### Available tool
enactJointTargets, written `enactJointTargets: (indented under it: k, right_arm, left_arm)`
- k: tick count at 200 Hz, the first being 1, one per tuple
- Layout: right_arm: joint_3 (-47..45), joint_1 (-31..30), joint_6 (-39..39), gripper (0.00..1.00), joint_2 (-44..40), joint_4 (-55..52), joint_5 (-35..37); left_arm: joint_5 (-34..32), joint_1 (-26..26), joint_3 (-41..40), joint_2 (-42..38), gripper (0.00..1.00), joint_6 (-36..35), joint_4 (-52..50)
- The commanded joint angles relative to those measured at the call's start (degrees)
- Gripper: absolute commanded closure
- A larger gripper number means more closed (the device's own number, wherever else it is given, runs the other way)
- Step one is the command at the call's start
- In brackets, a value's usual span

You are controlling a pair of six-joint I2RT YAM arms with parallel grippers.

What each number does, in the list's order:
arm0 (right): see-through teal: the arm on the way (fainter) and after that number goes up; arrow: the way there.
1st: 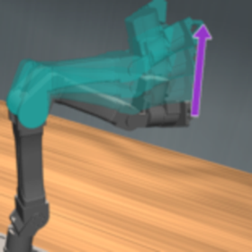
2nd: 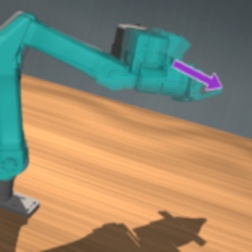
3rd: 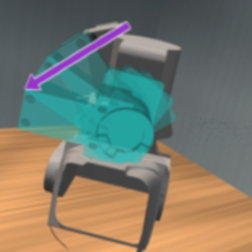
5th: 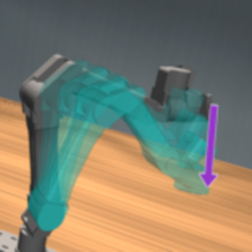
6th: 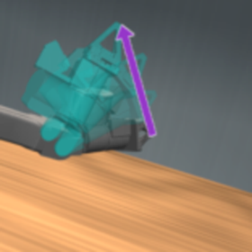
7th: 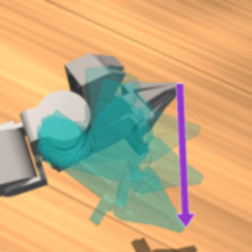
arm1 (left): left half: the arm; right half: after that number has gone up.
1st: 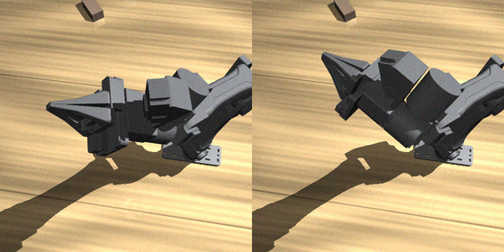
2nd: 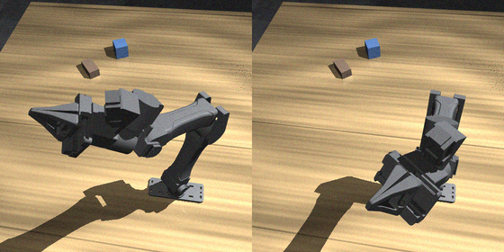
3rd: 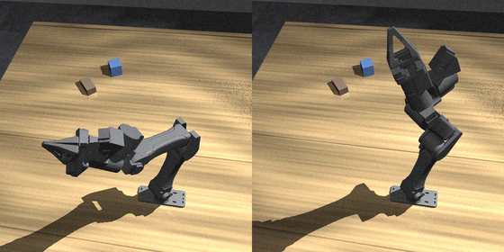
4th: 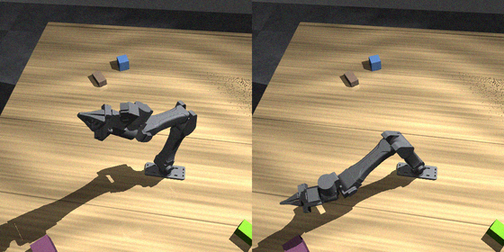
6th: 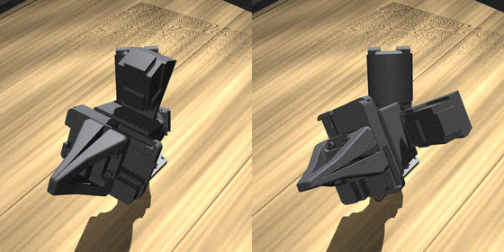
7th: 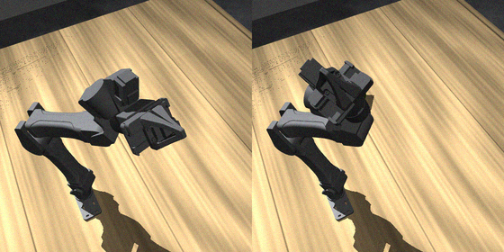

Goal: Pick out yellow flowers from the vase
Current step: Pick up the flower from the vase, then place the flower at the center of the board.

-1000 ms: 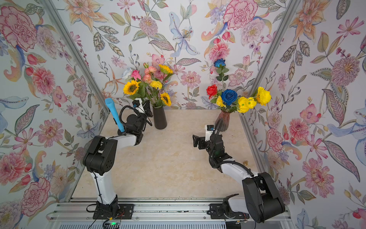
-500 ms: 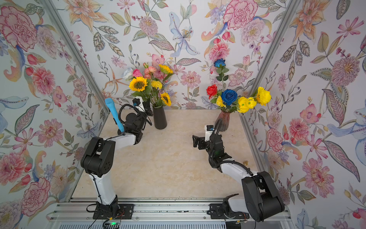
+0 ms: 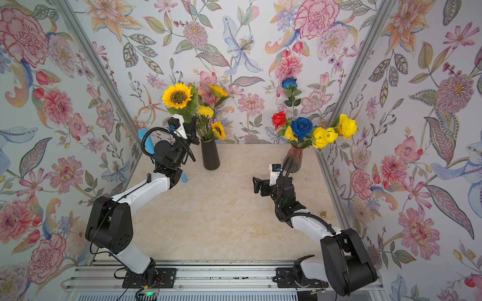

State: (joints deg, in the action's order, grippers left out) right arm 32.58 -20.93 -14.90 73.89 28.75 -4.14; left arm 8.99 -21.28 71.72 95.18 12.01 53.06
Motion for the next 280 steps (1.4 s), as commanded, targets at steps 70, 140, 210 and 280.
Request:
enactJointTargets:
  k: [70, 140, 210, 280]
  right_arm:
    - [-4.6, -1.02, 3.12, 0.0, -13.51, 4.42, -6.39]
    - [-7.61, -1.66, 2.07, 0.0, -20.6, 9.33, -15.4]
    - [-6.71, -3.69, 1.16, 0.0, -19.35, 10.45, -20.55]
    - [-4.16, -8.52, 5.01, 0.13, -14.44, 7.88, -16.07]
  left_arm:
    - [4.82, -7.16, 3.04, -12.84, 1.0, -2.99, -17.26]
    - [6.1, -11.17, -1.99, -16.61, 1.0, -0.73, -22.59]
    - [7.86, -17.86, -11.6, -11.86, 1.0, 11.24, -17.24]
    - [9.94, -20.99, -16.85, -11.02, 1.0, 19.78, -14.13]
